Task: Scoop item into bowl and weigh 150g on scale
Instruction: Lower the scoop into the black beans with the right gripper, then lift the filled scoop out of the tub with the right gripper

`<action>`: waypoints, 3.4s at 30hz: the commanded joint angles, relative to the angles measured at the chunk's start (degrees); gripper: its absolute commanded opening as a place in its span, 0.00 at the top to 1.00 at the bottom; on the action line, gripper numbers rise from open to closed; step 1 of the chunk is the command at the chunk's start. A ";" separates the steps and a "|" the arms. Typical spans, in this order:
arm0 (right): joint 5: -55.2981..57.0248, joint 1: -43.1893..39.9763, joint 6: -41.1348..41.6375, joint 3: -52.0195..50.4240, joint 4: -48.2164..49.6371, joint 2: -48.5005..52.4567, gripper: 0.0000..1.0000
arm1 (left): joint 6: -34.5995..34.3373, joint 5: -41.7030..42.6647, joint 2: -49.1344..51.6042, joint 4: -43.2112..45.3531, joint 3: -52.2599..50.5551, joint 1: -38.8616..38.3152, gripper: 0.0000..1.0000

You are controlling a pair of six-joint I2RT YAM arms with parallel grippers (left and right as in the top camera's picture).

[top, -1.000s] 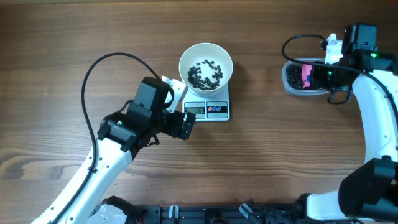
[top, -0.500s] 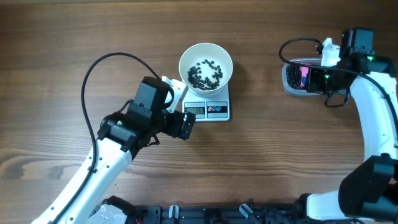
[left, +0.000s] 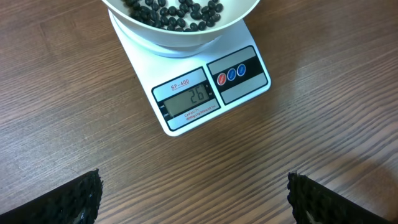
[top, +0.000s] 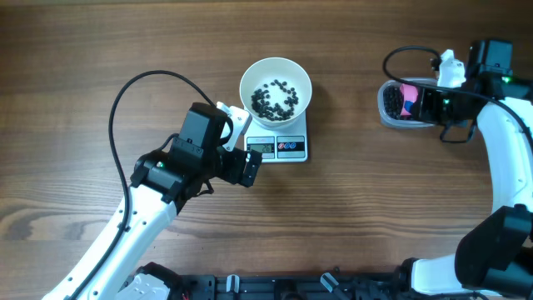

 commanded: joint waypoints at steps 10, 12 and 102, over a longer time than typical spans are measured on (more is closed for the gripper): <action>-13.14 -4.94 -4.17 -1.33 0.13 1.14 0.96 | -0.17 -0.52 0.13 0.15 1.07 -0.22 0.00; -13.14 -5.49 -4.17 -1.73 0.17 1.18 0.96 | -0.17 -0.52 0.13 0.15 1.07 -0.22 0.00; -64.02 -6.21 11.04 -6.08 3.98 1.18 0.96 | -0.17 -0.52 0.24 0.15 1.07 -0.26 0.00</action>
